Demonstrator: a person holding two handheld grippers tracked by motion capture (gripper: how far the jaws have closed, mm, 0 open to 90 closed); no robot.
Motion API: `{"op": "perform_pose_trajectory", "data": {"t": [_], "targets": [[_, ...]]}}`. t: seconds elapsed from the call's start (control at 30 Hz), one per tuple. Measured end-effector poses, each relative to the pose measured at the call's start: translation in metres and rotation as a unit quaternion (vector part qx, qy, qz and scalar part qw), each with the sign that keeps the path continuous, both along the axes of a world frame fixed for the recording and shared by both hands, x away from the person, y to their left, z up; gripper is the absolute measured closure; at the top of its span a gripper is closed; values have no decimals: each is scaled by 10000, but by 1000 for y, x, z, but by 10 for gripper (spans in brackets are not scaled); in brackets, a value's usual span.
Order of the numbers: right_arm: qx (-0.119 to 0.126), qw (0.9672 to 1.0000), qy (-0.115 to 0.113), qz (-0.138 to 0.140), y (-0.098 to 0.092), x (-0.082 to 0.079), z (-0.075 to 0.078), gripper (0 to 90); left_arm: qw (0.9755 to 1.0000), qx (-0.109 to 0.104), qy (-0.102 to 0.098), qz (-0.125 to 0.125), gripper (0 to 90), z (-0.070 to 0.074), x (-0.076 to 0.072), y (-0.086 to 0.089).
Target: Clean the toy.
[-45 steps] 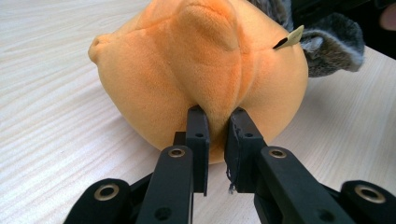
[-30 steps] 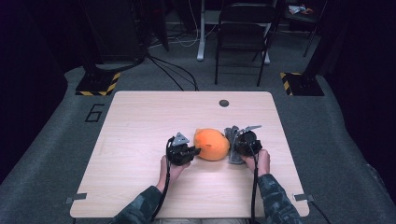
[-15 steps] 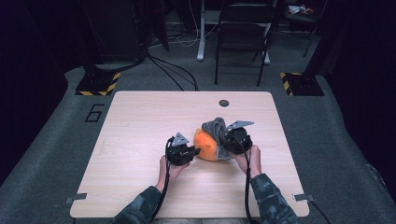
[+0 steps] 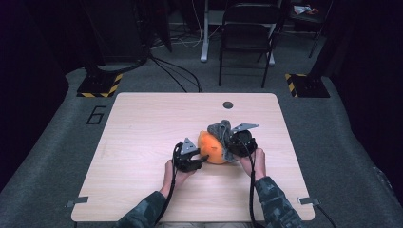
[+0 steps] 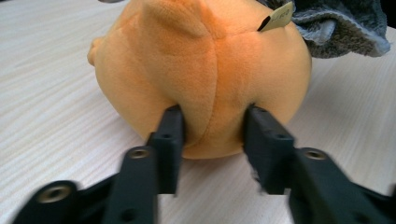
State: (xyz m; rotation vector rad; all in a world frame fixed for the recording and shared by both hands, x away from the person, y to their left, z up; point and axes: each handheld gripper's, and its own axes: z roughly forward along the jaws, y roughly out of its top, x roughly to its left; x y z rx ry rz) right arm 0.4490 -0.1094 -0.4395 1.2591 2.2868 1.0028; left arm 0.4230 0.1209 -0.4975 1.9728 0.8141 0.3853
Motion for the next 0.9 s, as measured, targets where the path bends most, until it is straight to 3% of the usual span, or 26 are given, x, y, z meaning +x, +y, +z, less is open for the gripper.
{"op": "perform_pose_trajectory", "data": {"t": [0.13,0.27,0.37,0.4,0.5,0.6,0.7,0.77,0.9], "targets": [[122,9999,16,-33,-4,0,1,763,10000,-71,57,35,764,1,1,3],[211,9997,-150,13,-4,-5,10,765,9998,-154,137,59,799,7,0,2],[455,9987,-232,52,-3,-9,23,766,9995,-257,154,33,810,11,0,2],[586,9979,-264,103,-1,-11,28,765,9995,-278,147,30,812,12,-1,0],[672,9964,-401,315,10,-20,38,764,9993,-309,184,-44,813,15,-5,-4],[448,9964,-468,555,27,-28,38,755,9994,-321,142,-79,814,19,-7,-6],[6,9969,-586,533,35,-27,28,755,9994,-268,210,-88,813,15,-5,-5],[15,9974,-534,487,33,-24,24,755,9994,-268,203,-78,812,13,-2,-3],[-226,9974,-587,352,28,-20,20,755,9995,-233,216,-75,811,12,0,-1]]}}
